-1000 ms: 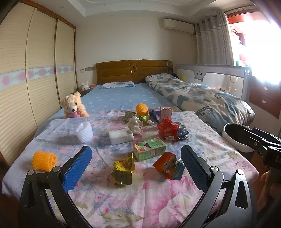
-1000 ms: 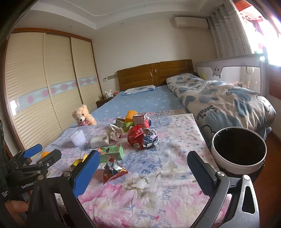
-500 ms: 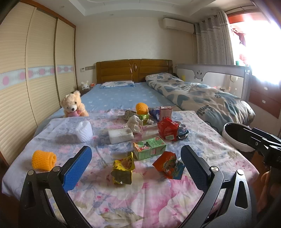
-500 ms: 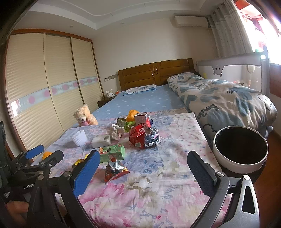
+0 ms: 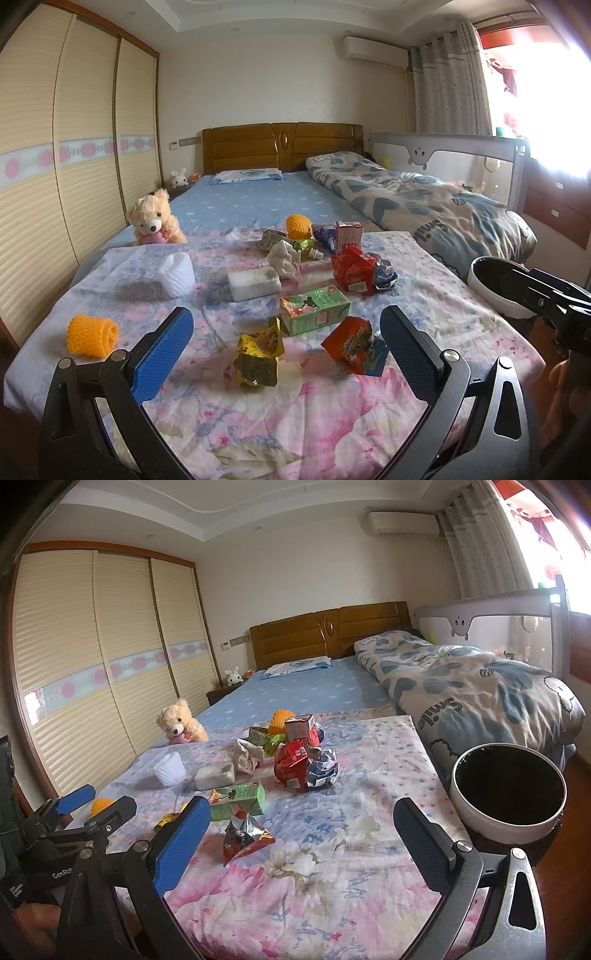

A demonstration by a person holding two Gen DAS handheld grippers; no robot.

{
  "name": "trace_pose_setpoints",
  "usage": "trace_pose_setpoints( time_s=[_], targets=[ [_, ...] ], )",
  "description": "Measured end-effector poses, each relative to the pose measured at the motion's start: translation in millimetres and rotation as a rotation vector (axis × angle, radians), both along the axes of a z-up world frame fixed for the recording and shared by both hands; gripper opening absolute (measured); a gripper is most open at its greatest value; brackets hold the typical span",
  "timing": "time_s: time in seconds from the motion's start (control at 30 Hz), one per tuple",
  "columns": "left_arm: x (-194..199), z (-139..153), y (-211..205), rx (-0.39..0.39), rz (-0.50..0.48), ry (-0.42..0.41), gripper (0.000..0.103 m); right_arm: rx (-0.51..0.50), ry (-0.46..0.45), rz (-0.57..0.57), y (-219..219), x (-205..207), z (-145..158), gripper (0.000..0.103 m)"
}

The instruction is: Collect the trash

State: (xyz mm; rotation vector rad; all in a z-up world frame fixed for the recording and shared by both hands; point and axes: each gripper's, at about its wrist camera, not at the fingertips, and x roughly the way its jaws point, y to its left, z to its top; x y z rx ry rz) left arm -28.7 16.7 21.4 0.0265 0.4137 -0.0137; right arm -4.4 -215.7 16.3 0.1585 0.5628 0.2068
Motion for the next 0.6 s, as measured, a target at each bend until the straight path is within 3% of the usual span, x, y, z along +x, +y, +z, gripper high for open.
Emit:
trace_pose_setpoints(
  time_s=[0.6],
  targets=[
    [-0.7,-7.7,1.3,-0.001,0.001,0.011,0.103,0.015,0.011,0.016,2.4,0.5,-1.9,0.1]
  ],
)
